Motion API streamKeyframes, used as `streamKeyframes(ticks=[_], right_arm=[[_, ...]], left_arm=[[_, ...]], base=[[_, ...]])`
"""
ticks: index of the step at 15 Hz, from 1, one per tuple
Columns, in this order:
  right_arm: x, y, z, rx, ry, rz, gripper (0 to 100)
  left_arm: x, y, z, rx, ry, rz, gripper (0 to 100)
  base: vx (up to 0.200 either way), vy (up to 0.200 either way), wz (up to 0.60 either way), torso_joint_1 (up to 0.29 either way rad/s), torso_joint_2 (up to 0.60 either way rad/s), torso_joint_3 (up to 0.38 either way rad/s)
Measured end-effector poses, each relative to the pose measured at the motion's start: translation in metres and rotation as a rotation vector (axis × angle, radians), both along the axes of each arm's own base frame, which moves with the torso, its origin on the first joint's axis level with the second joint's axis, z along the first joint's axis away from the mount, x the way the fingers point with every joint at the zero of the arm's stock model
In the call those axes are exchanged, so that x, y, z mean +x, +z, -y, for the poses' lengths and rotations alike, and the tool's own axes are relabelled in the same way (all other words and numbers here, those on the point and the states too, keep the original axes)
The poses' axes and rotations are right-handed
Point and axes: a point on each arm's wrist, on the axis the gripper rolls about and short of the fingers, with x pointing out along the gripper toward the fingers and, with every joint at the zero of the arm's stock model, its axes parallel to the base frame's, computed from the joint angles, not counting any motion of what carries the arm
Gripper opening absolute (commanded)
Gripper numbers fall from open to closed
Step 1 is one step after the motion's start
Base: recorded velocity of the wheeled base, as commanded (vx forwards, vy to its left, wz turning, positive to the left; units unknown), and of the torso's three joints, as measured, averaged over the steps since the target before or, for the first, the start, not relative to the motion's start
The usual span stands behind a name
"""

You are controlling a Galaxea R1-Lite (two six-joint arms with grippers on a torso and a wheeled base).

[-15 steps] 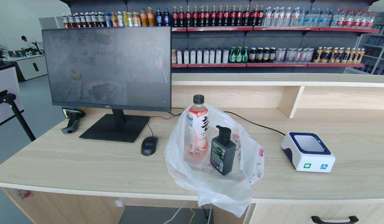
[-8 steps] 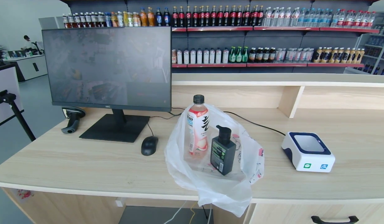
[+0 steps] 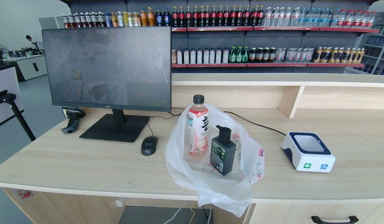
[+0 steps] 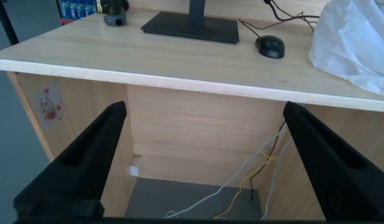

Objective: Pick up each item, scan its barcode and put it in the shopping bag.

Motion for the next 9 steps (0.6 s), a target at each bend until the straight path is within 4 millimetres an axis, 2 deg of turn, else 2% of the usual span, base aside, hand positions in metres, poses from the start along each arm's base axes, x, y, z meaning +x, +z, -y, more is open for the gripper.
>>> streamKeyframes(ticks=[7,9], right_arm=[[-0.0057,-0.0014,-0.0003,0.007,0.001,0.077,100],[-0.0057,-0.0016,-0.0004,-0.017,0.006,0.076,100]], left_arm=[[0.0000,0.0000,0.0000,0.000,0.000,0.000,100],[0.0000,0.0000,0.0000,0.000,0.000,0.000,100]], base=[[-0.200,0.000,0.00,0.005,0.00,0.002],[-0.200,0.000,-0.60,-0.002,0.01,0.005]])
